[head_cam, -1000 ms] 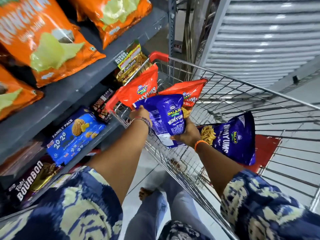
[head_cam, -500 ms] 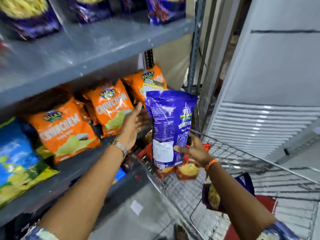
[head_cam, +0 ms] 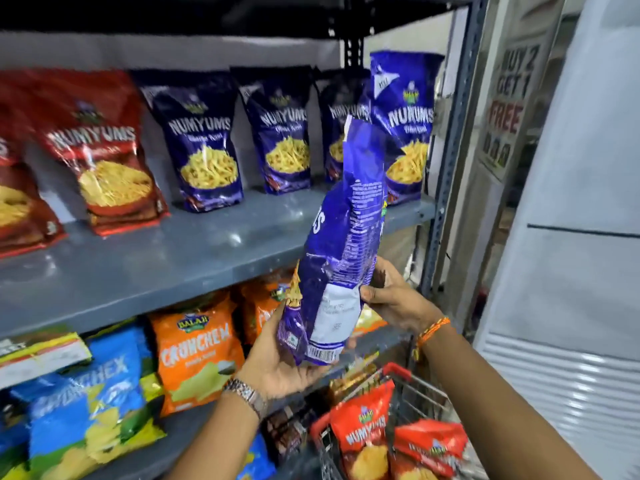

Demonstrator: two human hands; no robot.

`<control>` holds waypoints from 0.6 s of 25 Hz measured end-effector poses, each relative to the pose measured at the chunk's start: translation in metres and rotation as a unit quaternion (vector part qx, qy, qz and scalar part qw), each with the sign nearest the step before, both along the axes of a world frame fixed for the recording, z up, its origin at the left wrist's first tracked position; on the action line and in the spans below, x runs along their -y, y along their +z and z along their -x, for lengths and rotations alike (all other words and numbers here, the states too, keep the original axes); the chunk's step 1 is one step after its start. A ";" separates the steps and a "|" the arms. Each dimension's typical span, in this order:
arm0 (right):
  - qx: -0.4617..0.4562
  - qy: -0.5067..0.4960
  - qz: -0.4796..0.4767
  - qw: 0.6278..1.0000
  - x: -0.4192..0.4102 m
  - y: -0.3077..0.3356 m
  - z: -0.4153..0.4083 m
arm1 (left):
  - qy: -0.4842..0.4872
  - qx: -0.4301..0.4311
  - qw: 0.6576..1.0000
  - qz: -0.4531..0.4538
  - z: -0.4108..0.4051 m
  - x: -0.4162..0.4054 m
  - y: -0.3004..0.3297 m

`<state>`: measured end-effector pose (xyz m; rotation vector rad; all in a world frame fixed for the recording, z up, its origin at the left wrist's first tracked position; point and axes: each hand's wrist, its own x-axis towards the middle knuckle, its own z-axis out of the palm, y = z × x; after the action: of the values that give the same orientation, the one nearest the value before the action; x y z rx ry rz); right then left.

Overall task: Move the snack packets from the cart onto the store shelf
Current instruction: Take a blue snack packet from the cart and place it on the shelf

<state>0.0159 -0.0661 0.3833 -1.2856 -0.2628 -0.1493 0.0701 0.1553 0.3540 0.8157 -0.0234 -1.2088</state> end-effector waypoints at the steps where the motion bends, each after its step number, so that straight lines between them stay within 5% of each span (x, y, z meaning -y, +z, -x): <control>1: 0.021 0.011 -0.006 1.000 -0.003 0.017 -0.009 | 0.019 0.005 0.999 0.043 -0.002 -0.003 0.017; 4: 0.086 0.013 0.009 0.996 -0.015 0.064 -0.031 | 0.062 0.052 0.986 0.144 -0.009 -0.011 0.059; 9: 0.149 -0.132 0.117 0.973 -0.021 0.134 -0.062 | 0.170 0.163 0.947 0.217 -0.029 -0.025 0.114; 15: 0.118 -0.016 0.064 0.991 -0.048 0.181 -0.085 | 0.328 0.298 0.877 0.186 -0.075 -0.038 0.140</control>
<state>0.1010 -0.0181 0.5643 -1.4017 -0.4611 -0.3163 0.1446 0.1932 0.4941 0.7365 -0.4388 -0.2624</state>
